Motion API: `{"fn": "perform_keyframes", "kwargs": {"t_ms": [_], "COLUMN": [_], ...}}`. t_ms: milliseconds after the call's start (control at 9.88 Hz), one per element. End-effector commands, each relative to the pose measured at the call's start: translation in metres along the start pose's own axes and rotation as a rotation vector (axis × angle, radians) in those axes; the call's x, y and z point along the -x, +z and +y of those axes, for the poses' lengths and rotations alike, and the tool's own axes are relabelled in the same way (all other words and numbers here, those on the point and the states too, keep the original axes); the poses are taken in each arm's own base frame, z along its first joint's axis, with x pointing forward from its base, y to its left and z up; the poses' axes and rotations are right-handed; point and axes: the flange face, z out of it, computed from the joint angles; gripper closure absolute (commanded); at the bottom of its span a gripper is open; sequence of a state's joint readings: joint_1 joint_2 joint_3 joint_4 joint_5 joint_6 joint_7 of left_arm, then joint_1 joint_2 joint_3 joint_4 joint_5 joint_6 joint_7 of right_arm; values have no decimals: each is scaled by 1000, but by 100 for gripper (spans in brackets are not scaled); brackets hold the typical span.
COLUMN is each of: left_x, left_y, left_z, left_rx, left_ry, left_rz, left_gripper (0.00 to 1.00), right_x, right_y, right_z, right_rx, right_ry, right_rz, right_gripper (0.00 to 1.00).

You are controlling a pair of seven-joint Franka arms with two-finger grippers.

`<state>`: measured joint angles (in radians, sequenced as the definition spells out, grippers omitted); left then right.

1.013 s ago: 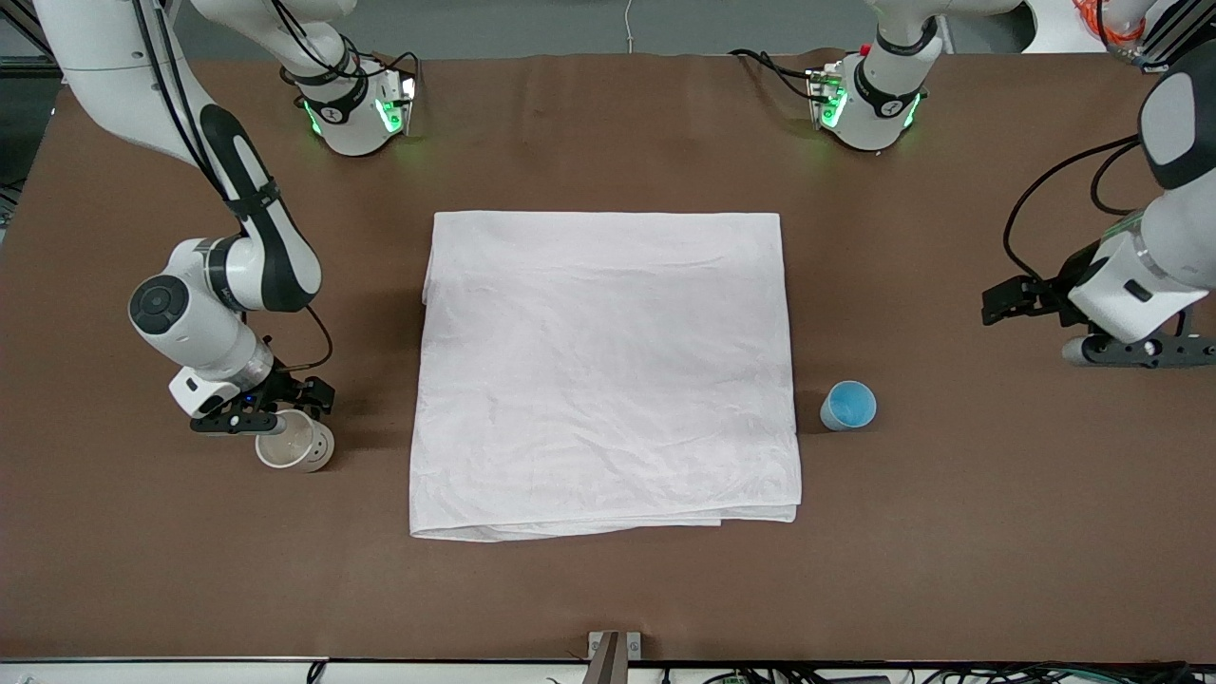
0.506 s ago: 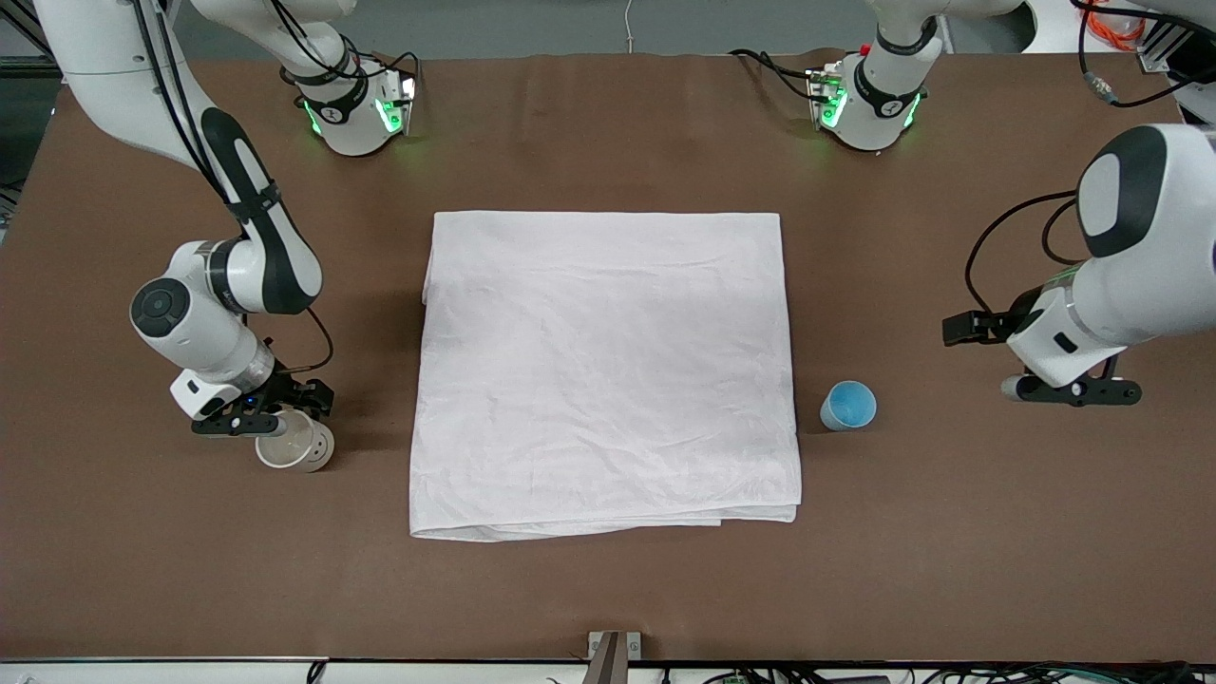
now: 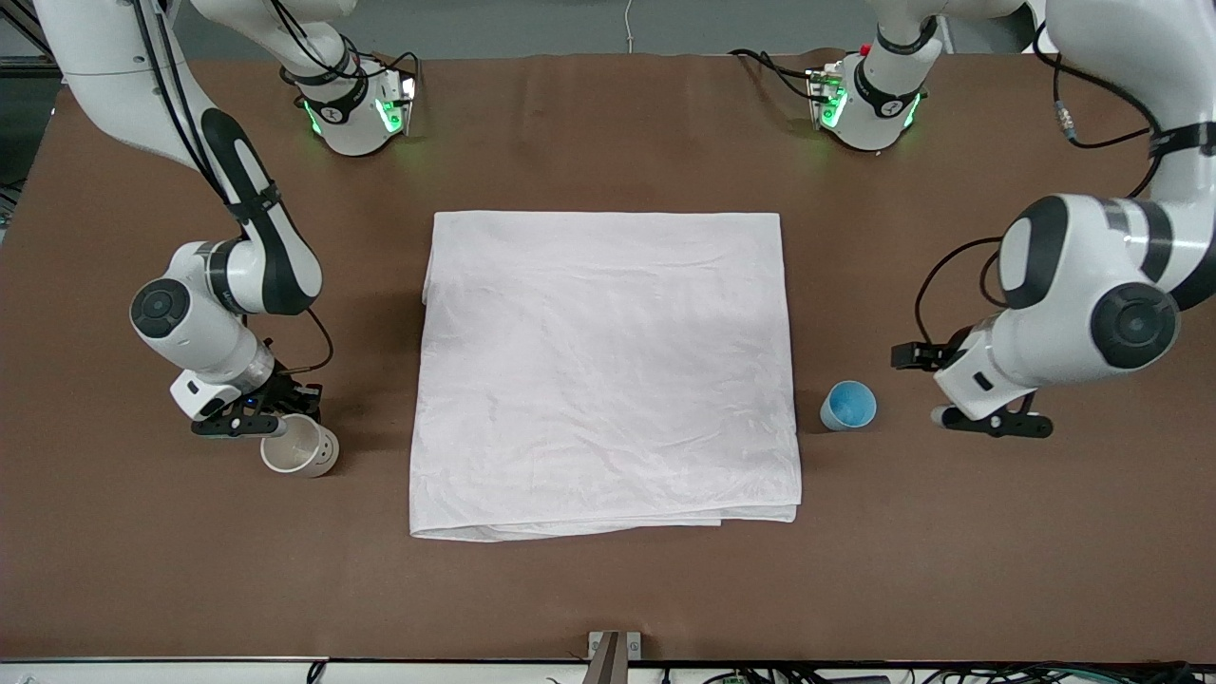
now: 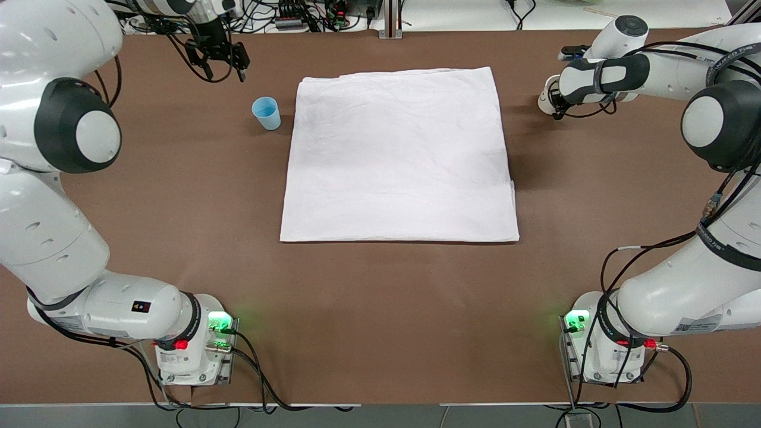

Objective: Place blue cup into white mug on cloth
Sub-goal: 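Grasp the white mug with the right gripper while the left gripper reaches the cup, then carry the white mug onto the cloth center with the right gripper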

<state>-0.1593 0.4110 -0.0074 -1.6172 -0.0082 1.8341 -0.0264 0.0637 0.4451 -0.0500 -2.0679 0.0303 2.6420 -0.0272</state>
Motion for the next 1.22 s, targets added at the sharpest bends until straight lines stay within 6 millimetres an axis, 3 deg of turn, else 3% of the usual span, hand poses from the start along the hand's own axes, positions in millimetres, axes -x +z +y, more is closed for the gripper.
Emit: {"fn": "perform_keyframes", "kwargs": {"t_ms": [0, 101, 203, 405, 506, 810, 1114], "left_x": [-8, -11, -12, -19, -21, -28, -30], "left_y": [30, 45, 61, 87, 94, 116, 123], "left_z": [1, 2, 1, 2, 4, 1, 5], "left_rx": [10, 9, 6, 5, 5, 2, 2], "left_ry": [6, 7, 8, 9, 12, 10, 15], "left_rz": [28, 34, 39, 50, 54, 57, 57], "left_gripper": [4, 5, 5, 6, 7, 14, 19], "right_x": [-4, -2, -5, -12, -9, 21, 57], "right_y": [-1, -1, -16, -79, -103, -123, -159], "right_z": [-1, -11, -23, -44, -72, -223, -348], "right_rx": [-8, -12, -17, -26, -29, -29, -75], "right_ry": [-5, -12, -7, 7, 42, 134, 155], "right_rz": [2, -20, -70, -159, -148, -130, -84], "right_gripper": [100, 100, 100, 100, 100, 99, 100]}}
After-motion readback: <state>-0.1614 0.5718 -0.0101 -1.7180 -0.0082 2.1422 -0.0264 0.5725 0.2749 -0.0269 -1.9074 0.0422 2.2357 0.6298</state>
